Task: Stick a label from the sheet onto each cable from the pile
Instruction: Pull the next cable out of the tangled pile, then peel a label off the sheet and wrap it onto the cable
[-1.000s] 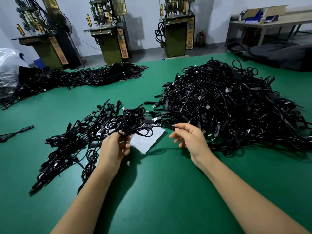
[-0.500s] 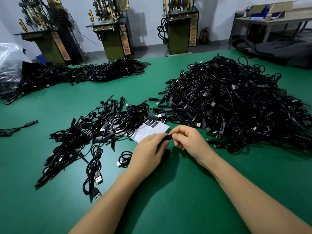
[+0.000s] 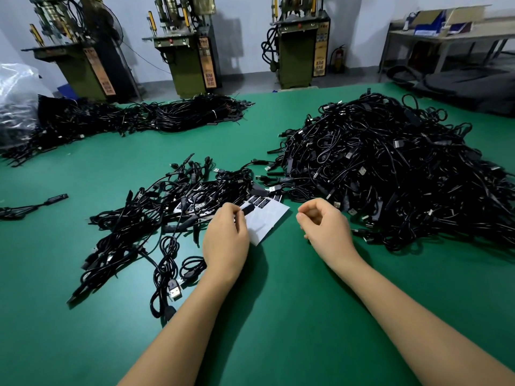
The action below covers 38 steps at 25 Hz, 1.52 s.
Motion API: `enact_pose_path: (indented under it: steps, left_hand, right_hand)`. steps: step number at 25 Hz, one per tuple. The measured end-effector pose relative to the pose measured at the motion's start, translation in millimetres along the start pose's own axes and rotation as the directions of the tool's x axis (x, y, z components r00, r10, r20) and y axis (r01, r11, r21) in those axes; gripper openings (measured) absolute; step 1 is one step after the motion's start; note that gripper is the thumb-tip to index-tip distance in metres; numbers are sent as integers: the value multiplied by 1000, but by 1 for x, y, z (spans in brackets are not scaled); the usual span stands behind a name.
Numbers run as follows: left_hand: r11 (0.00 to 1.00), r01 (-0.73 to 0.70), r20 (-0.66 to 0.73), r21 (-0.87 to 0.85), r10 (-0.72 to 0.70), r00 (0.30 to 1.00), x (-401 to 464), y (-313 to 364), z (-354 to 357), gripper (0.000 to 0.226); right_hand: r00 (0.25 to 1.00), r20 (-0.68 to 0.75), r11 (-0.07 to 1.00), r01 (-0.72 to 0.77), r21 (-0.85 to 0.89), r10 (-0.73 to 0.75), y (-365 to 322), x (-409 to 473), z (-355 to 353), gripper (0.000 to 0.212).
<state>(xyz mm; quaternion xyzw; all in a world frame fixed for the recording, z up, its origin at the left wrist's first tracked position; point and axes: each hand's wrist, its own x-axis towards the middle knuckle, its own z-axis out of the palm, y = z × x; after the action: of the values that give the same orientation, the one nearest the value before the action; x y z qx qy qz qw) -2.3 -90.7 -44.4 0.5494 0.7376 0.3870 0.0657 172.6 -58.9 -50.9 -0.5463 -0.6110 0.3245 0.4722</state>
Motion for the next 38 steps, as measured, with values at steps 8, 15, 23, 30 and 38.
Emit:
enact_pose_path:
  steps: [8,15,23,30,38]
  left_hand:
    - [996,3,70,88,-9,997,5,-3,4,15]
    - [996,-20,75,86,13,997,7,-5,6,15]
    - [996,-18,103,83,9,995,4,-1,2,17]
    - [997,-13,106,70,6,994,3,0,2,16]
    - [997,-10,101,73,2,995,4,-1,3,15]
  right_hand:
    - [999,40,893,15,-450,3,-25,47,64,18]
    - [996,-81,909,-64,-411,34,-18,48,78,13]
    - [994,-87,906,-101,-412,71,-19,49,78,13]
    - [994,-72,893,-110,-435,87,-19,50,78,15]
    - [995,-96,902,-76,-425,39,-19,48,78,14]
